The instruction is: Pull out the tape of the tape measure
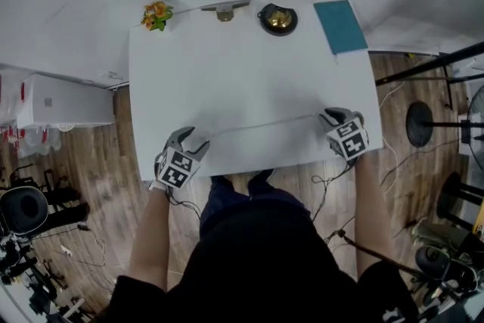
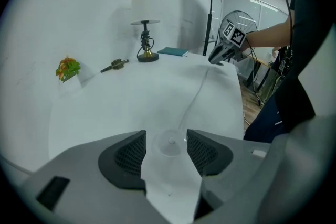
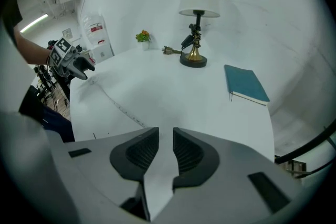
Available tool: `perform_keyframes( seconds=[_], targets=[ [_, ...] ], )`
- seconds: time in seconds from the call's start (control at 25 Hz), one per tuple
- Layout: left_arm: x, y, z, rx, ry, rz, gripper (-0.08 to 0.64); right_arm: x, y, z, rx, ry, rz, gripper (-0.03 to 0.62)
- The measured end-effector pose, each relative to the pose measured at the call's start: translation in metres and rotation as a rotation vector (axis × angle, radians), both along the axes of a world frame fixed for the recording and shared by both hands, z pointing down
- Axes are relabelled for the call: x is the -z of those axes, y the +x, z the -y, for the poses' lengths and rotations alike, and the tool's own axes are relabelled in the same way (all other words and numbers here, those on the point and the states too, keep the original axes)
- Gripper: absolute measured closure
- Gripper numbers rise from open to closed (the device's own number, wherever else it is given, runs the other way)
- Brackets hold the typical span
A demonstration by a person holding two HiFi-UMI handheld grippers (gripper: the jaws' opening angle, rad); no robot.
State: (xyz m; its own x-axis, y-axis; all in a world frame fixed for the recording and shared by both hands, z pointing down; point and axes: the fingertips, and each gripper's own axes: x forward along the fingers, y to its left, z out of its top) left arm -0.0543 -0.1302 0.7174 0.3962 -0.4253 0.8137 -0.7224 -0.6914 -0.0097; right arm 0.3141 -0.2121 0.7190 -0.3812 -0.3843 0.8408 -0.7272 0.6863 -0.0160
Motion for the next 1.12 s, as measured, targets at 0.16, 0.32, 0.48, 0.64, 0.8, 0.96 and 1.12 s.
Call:
perform_keyframes(
  seconds=[0.16,0.32,0.48,0.64,0.8,0.96,1.12],
  targets=[
    [0.036,-0.007,0.014,0.115,0.077,-0.079,0.323,0.032,-0.004,0.019,-0.057,0.097,0.073,0.508],
    [0.090,-0.015,0.036,0.247,0.194,-0.160,0.331,0.087,-0.017,0.040,-0.163,0.220,0.216,0.530],
    [0.158,-0.012,0.052,0.315,0.335,-0.276,0.423,0.164,-0.029,0.056,-0.279,0.384,0.399,0.585],
    [0.219,-0.007,0.054,0.329,0.450,-0.357,0.534,0.242,-0.047,0.053,-0.257,0.571,0.494,0.586],
    [0.270,-0.013,0.054,0.316,0.538,-0.413,0.541,0.310,-0.070,0.050,-0.226,0.720,0.533,0.587],
    [0.306,-0.039,0.049,0.290,0.580,-0.411,0.541,0.361,-0.095,0.037,-0.240,0.838,0.534,0.588],
    [0.336,-0.071,0.057,0.297,0.652,-0.417,0.541,0.393,-0.116,0.025,-0.247,0.930,0.477,0.588]
  ],
)
